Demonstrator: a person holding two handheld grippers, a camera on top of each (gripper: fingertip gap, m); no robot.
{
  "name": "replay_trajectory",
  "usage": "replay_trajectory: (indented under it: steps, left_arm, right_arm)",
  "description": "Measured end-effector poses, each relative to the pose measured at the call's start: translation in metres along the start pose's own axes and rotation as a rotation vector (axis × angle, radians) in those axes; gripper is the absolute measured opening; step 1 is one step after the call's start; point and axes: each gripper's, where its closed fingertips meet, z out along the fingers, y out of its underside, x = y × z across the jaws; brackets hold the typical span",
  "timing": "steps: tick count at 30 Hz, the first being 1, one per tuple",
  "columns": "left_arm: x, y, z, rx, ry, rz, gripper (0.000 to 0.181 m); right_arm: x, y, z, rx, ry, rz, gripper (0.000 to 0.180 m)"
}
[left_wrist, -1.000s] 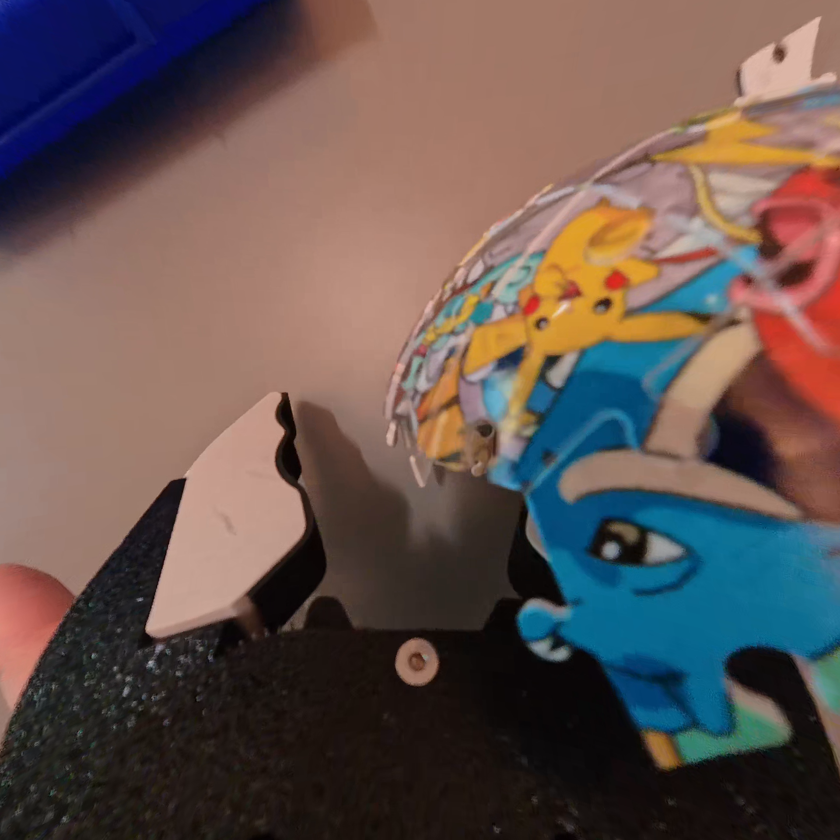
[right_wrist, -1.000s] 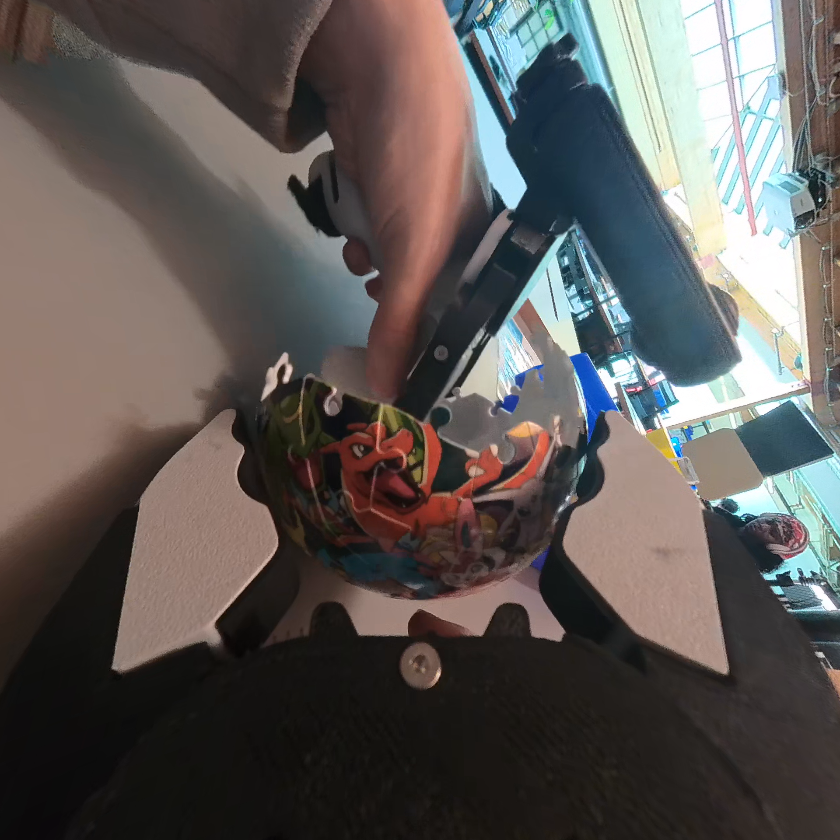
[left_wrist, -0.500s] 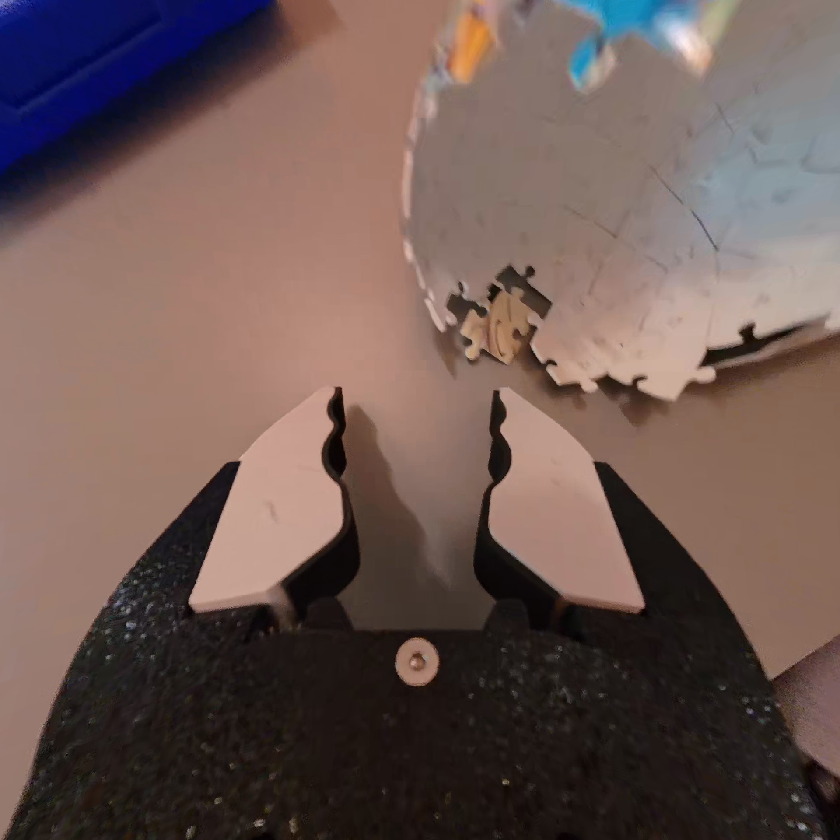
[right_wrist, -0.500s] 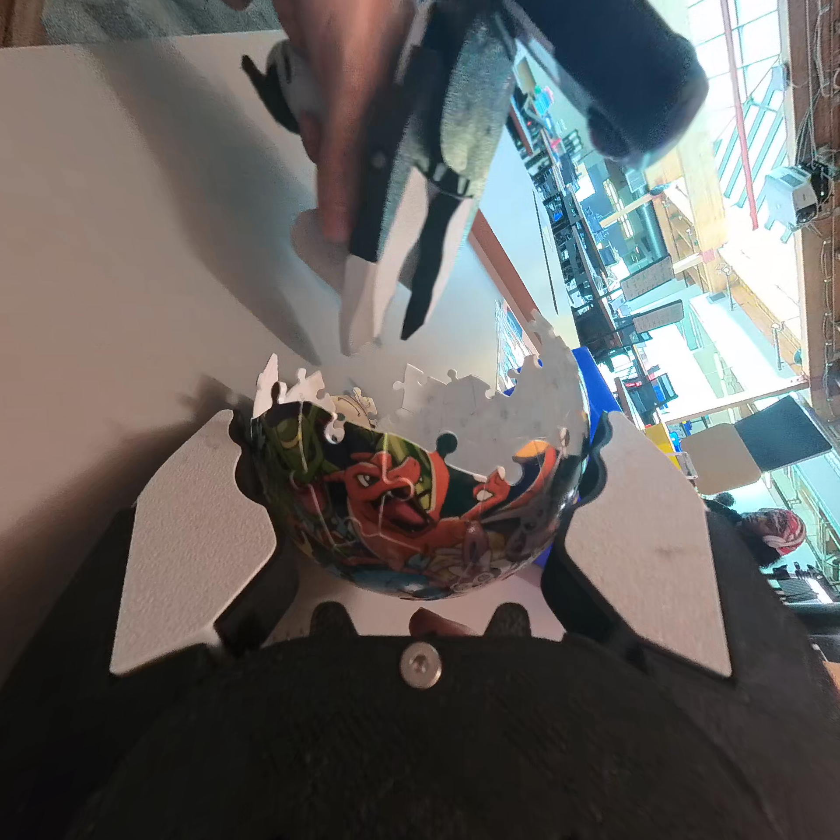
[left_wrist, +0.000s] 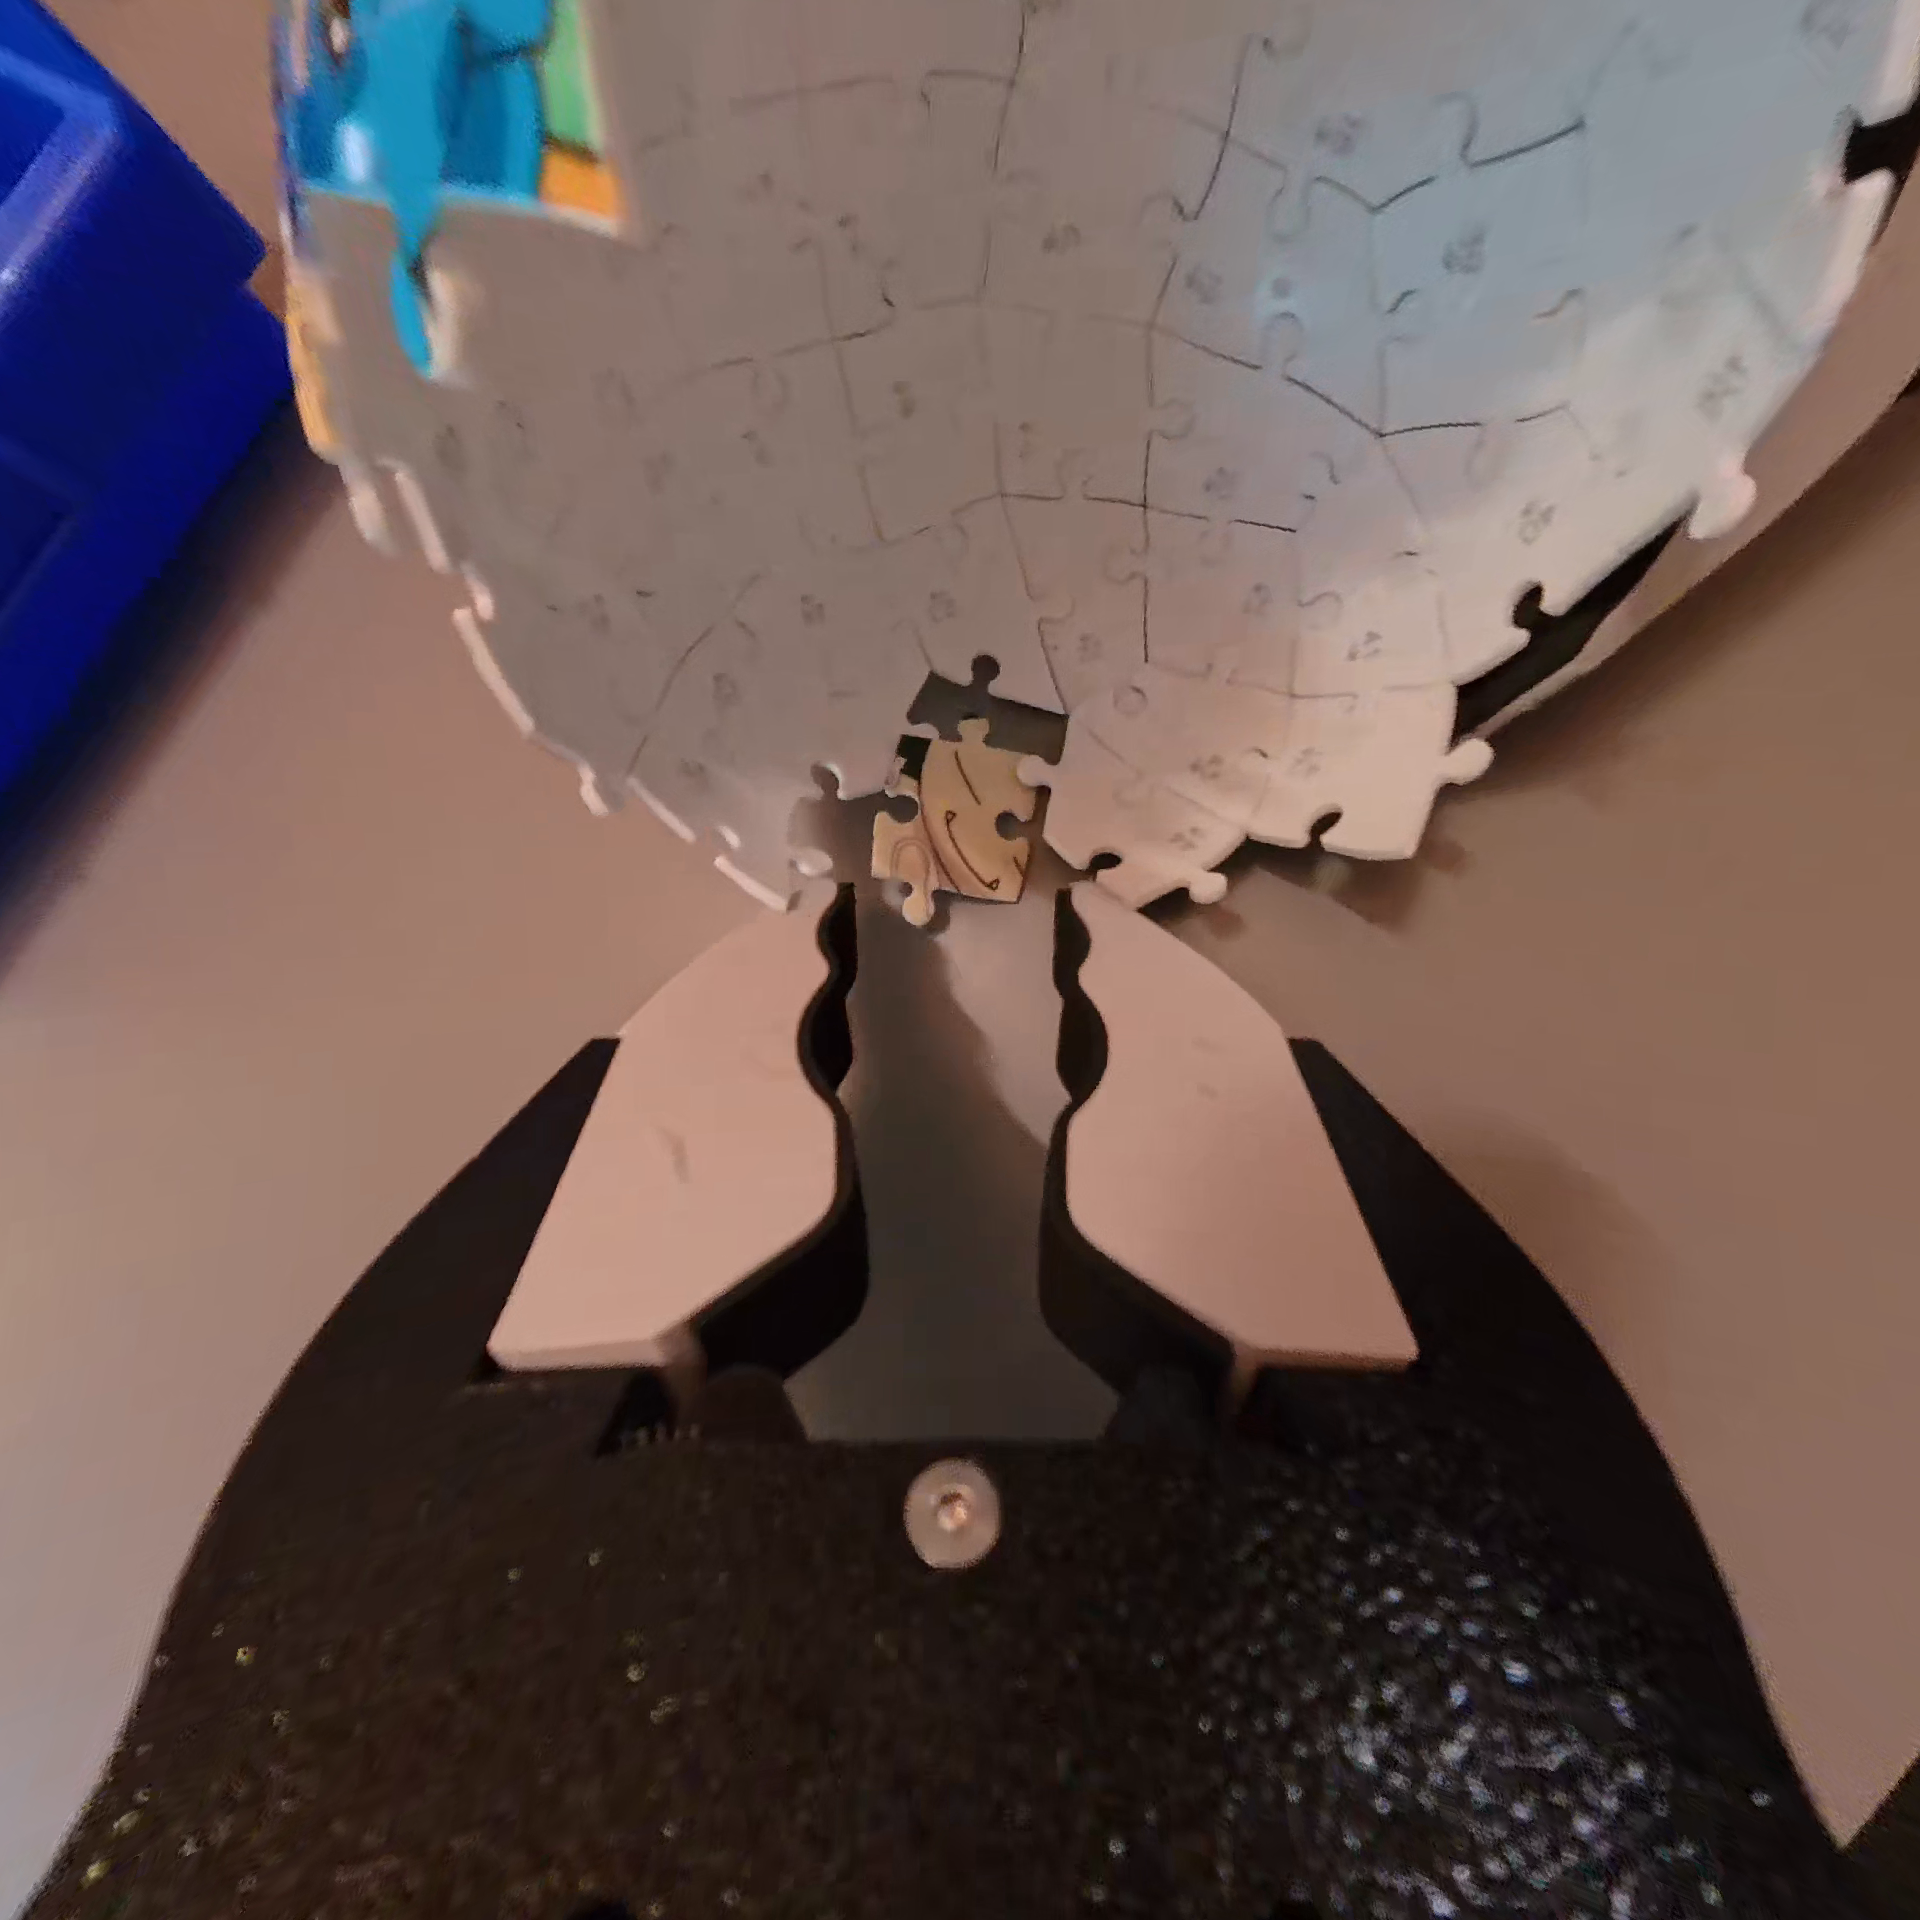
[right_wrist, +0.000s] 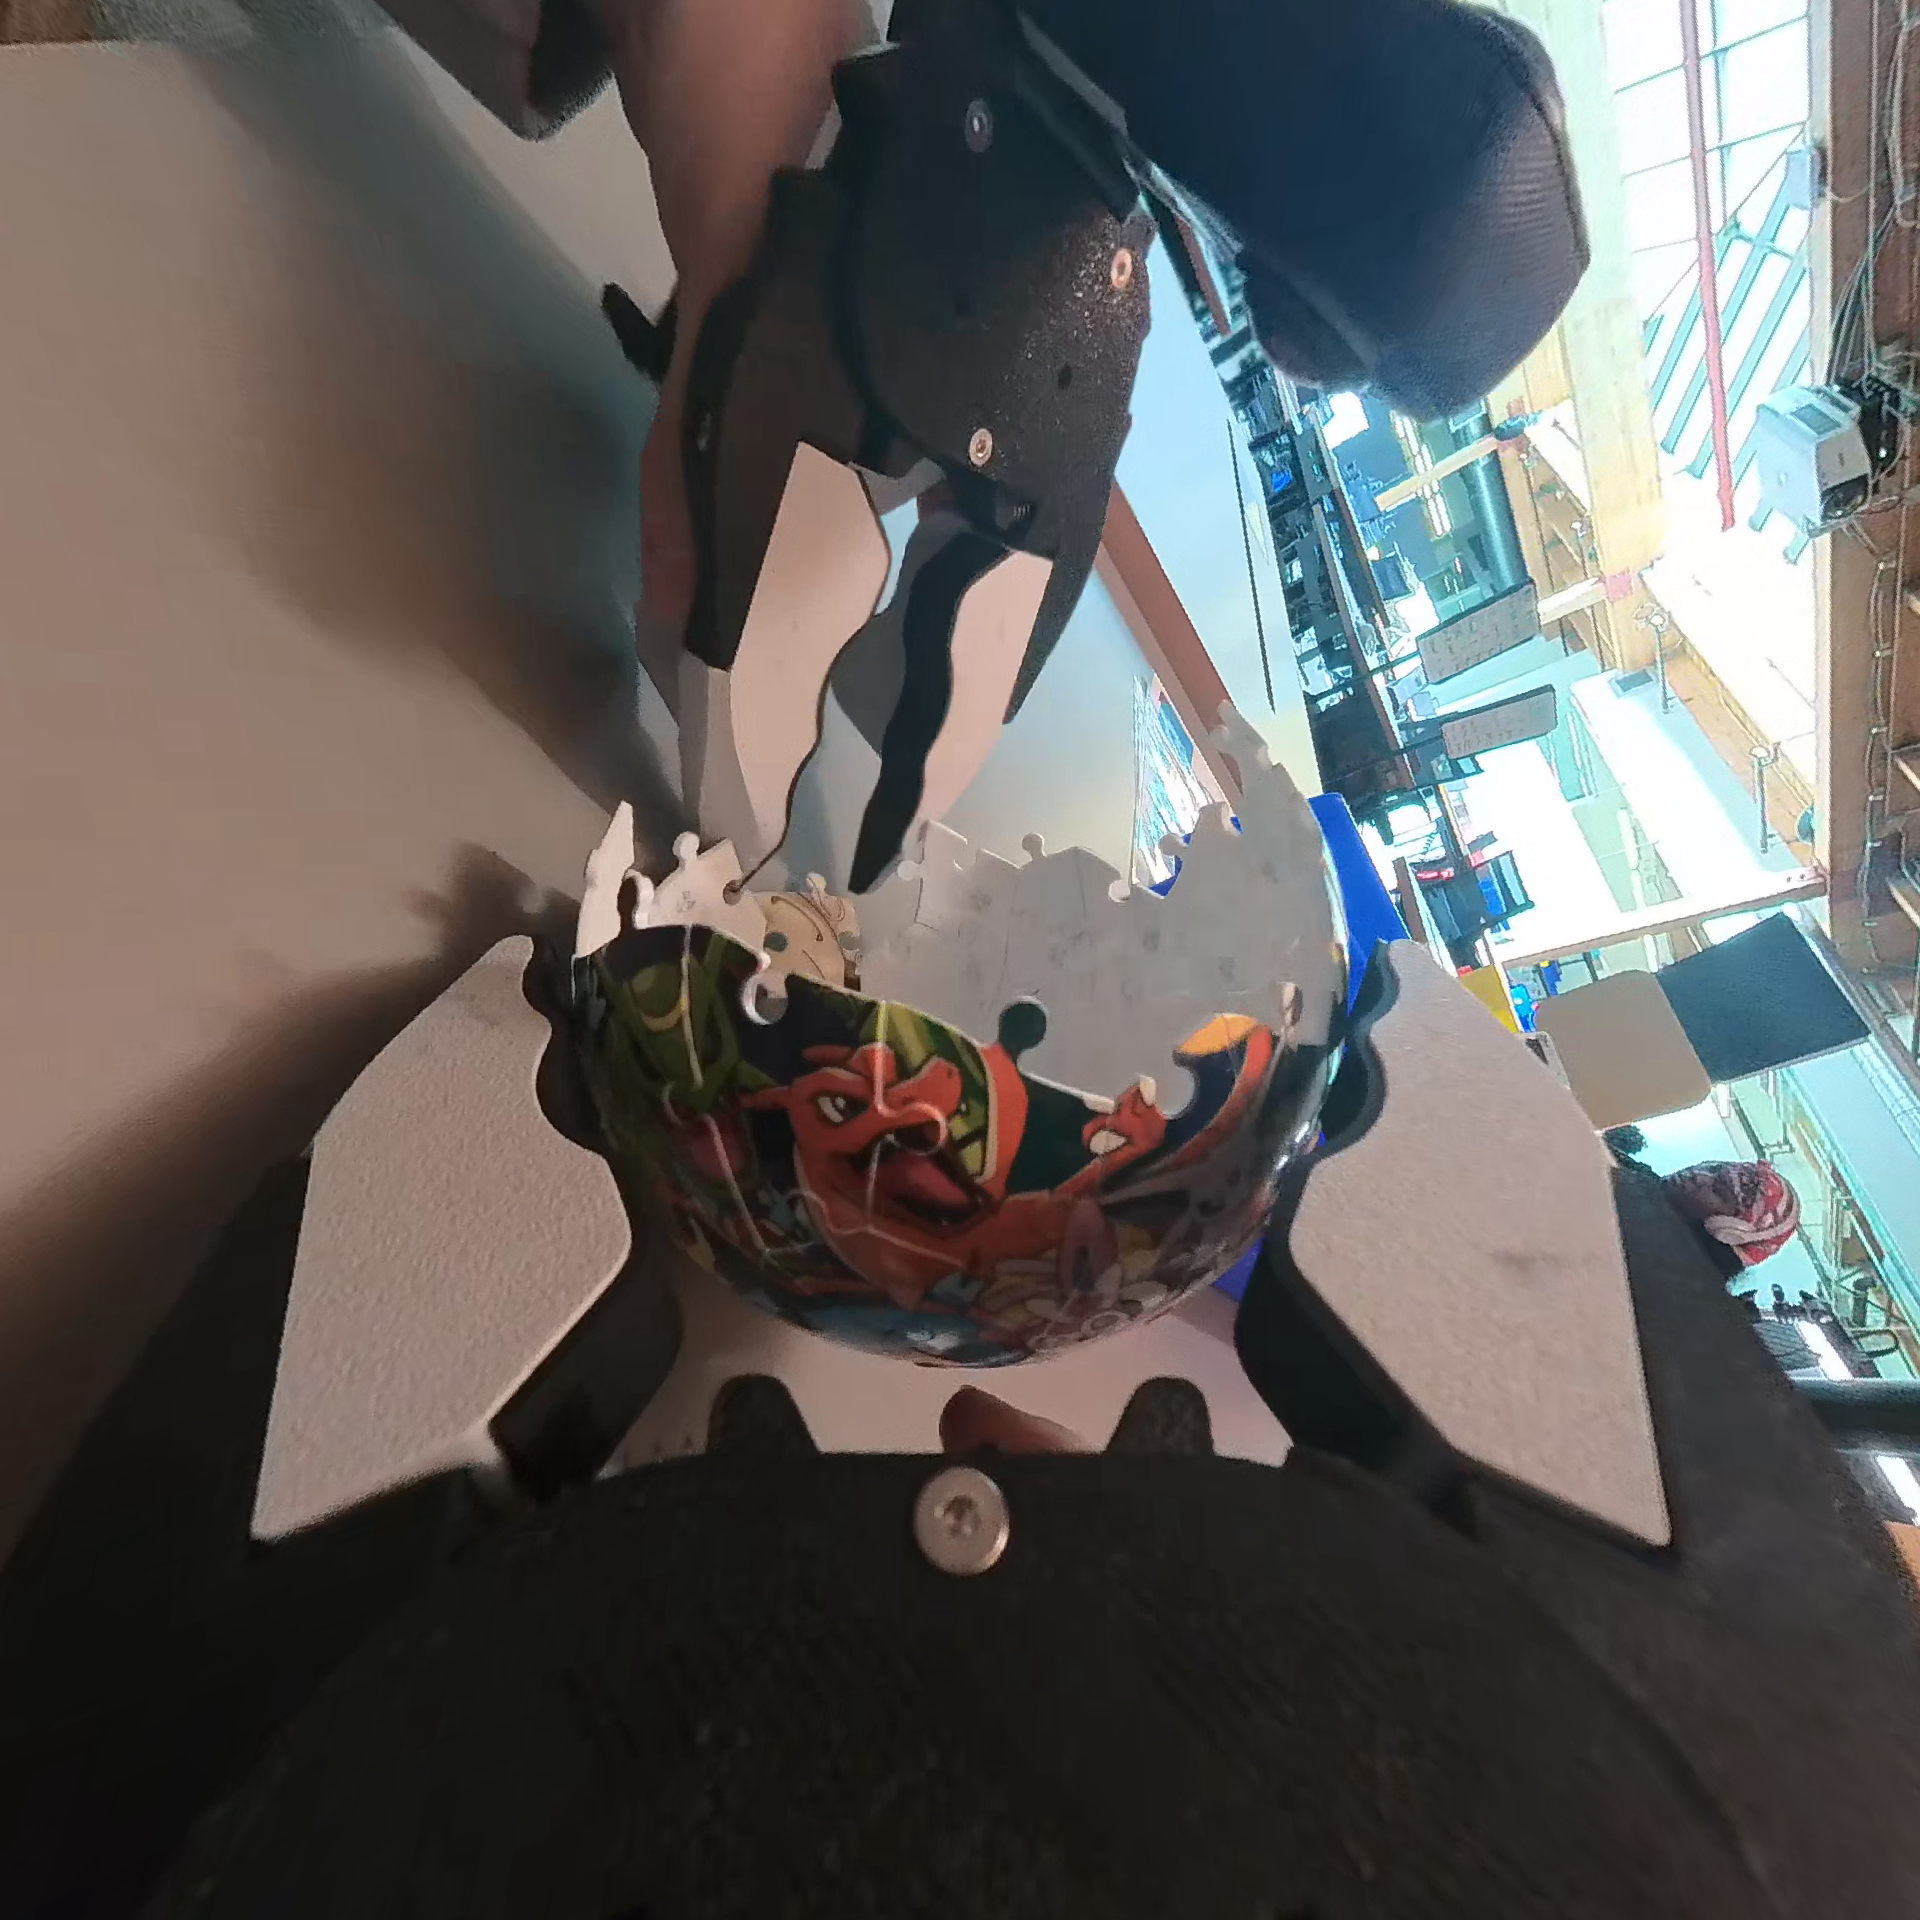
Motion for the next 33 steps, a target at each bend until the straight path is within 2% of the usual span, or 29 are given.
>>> replay_trajectory:
  steps: [3, 6, 7, 8, 13, 15, 16, 22, 24, 28, 33]
  left_arm:
    - [-0.002, -0.001, 0.002, 0.018, 0.027, -0.004, 0.029]
    - [-0.004, -0.001, 0.003, 0.037, 0.037, -0.027, 0.012]
    - [-0.005, 0.0, 0.003, 0.038, 0.036, -0.036, 0.0]
    - [-0.005, 0.0, 0.003, 0.041, 0.036, -0.042, 0.0]
    - [-0.006, 0.002, 0.0, 0.048, 0.031, -0.067, 0.002]
    - [-0.013, 0.005, 0.0, 0.031, -0.008, -0.113, 0.034]
    - [-0.017, 0.005, 0.001, 0.026, -0.02, -0.138, 0.039]
    - [-0.017, -0.001, 0.009, 0.029, 0.03, -0.243, 0.039]
    - [-0.016, -0.002, 0.01, 0.03, 0.037, -0.237, 0.039]
    - [-0.014, -0.004, 0.012, 0.03, 0.053, -0.184, 0.025]
    - [-0.011, 0.001, 0.007, 0.018, 0.059, -0.188, 0.024]
  right_arm:
    - [0.0, -0.001, 0.0, 0.004, 0.0, 0.003, 0.138]
    - [0.0, 0.0, 0.0, 0.001, -0.001, -0.005, 0.138]
    - [0.0, 0.0, -0.001, 0.001, -0.001, -0.003, 0.138]
    - [0.0, 0.0, -0.001, 0.001, -0.001, -0.002, 0.138]
    - [0.0, 0.001, 0.0, 0.002, -0.001, 0.006, 0.138]
    - [0.001, 0.002, -0.001, -0.002, -0.001, 0.008, 0.138]
    - [0.001, 0.004, -0.001, -0.005, 0.001, 0.008, 0.138]
    - [0.001, 0.006, 0.001, -0.019, 0.011, 0.005, 0.138]
    - [0.001, 0.004, 0.001, -0.015, 0.006, -0.004, 0.138]
    - [0.0, 0.001, 0.001, -0.013, 0.0, -0.008, 0.137]
    - [-0.001, 0.003, 0.002, -0.024, 0.001, -0.016, 0.138]
